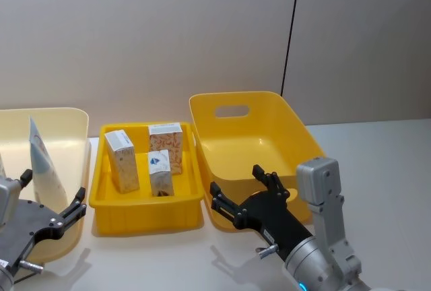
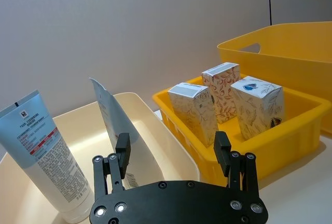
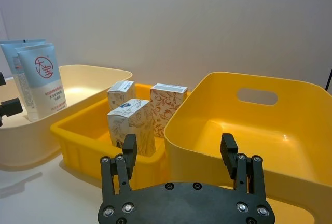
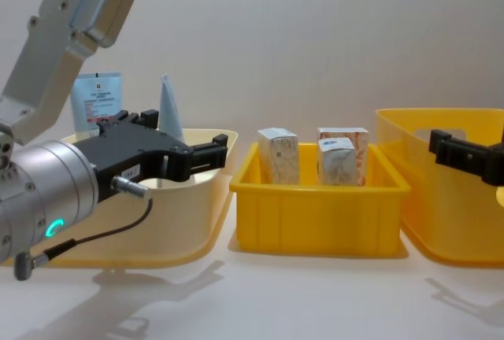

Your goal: Bimanual collaborative sorting of washing and personal care products

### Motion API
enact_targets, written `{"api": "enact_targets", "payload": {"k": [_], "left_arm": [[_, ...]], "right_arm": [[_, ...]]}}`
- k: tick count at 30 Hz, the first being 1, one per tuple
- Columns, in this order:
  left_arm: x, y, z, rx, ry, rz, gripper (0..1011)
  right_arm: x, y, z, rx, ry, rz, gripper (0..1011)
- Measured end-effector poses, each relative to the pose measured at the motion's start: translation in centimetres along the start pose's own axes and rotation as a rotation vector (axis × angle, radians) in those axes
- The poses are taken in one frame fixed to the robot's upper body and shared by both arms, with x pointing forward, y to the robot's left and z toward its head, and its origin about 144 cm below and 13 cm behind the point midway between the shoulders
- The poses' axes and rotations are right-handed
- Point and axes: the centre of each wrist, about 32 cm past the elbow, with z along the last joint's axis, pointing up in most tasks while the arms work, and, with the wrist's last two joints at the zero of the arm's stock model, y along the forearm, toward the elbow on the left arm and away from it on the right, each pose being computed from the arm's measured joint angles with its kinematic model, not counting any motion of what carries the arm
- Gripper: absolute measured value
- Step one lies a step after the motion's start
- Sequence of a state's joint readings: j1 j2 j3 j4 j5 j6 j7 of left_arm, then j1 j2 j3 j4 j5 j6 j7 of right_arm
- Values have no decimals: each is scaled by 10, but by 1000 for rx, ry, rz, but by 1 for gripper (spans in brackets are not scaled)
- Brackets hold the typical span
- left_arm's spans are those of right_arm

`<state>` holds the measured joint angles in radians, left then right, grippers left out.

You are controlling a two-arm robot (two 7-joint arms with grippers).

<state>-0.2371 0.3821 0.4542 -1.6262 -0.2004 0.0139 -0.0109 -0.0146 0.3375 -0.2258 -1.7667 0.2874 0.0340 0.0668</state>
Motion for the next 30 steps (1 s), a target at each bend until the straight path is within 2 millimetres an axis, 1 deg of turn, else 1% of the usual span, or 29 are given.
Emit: {"api": "enact_targets", "payload": {"k": [30], "left_arm": [[0, 0, 0, 0, 0, 0, 1002]], "right_arm": [[0, 0, 0, 0, 0, 0, 1001]]}}
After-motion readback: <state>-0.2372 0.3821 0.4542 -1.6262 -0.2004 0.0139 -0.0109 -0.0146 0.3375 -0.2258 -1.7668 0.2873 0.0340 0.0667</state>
